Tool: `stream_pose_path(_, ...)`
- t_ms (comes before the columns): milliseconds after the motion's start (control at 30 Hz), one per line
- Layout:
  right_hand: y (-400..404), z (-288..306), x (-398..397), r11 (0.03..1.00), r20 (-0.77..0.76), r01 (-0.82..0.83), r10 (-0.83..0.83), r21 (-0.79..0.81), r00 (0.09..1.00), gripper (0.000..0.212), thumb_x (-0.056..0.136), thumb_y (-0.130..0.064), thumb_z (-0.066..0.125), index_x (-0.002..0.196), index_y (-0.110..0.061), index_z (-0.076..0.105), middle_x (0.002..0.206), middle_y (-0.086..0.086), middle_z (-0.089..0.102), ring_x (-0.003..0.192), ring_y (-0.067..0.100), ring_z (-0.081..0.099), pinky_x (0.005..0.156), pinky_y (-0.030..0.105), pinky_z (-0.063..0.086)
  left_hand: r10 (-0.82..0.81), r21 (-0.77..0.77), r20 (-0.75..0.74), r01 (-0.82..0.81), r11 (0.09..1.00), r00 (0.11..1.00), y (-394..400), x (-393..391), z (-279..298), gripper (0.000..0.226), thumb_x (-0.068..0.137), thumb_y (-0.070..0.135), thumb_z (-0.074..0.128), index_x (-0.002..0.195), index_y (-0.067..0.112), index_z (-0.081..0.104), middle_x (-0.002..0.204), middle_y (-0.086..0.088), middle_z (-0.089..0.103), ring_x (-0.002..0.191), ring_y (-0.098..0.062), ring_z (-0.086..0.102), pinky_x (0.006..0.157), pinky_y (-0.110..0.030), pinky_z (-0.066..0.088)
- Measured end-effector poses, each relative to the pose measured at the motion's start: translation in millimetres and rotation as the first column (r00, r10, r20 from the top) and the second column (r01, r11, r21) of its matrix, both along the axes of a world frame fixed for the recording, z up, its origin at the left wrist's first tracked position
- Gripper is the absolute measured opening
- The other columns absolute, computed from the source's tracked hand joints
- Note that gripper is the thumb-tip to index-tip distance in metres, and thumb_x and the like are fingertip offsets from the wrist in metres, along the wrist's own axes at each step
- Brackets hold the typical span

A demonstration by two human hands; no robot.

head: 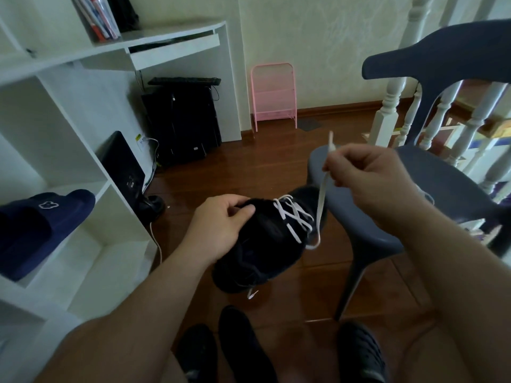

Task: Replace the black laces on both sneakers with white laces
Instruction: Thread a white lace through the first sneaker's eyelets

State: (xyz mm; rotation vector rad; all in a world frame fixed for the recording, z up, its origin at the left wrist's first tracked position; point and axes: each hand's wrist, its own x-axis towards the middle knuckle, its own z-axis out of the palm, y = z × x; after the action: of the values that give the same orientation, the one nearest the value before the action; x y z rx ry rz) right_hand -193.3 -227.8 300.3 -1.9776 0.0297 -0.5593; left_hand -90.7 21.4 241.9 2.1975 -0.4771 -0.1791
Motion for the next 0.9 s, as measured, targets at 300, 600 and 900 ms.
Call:
stream_pose_path(300, 38, -18, 12, 0.905, -0.187, -0.108, 0.033, -0.411, 0.982, 0.017, 0.103, -0.034, 0.06, 0.102, -0.037, 0.077, 0.069, -0.029, 0.065, 0.071, -0.008, 0.06, 0.059, 0.009, 0.04, -0.073, -0.297, -0.407, -0.057, 0.953, 0.91, -25, -25, 7, 0.018, 0.106, 0.024, 0.062, 0.109, 0.018, 0.08, 0.096, -0.005, 0.082, 0.091, -0.024, 0.079, 0.082, -0.042, 0.065)
stream_pose_path(600, 33, -19, 11, 0.908, -0.247, -0.073, -0.034, -0.412, 0.968, 0.015, 0.095, -0.037, 0.067, 0.088, -0.038, 0.081, 0.079, -0.024, 0.073, 0.078, -0.006, 0.066, 0.065, 0.013, 0.048, -0.185, -0.391, -0.619, -0.094, 0.916, 0.763, -28, -29, -1, 0.02, 0.105, 0.013, 0.061, 0.116, 0.009, 0.077, 0.12, -0.026, 0.073, 0.106, -0.04, 0.067, 0.107, -0.057, 0.046)
stream_pose_path(900, 29, -7, 1, 0.944, -0.341, -0.205, 0.109, -0.257, 0.934, 0.024, 0.099, -0.035, 0.064, 0.081, -0.032, 0.078, 0.068, -0.006, 0.072, 0.056, 0.012, 0.063, 0.053, 0.022, 0.049, -0.19, -0.43, -0.664, -0.161, 0.888, 0.723, -31, -32, 1, 0.025, 0.108, 0.014, 0.054, 0.119, 0.007, 0.076, 0.126, -0.029, 0.07, 0.107, -0.039, 0.066, 0.1, -0.05, 0.05)
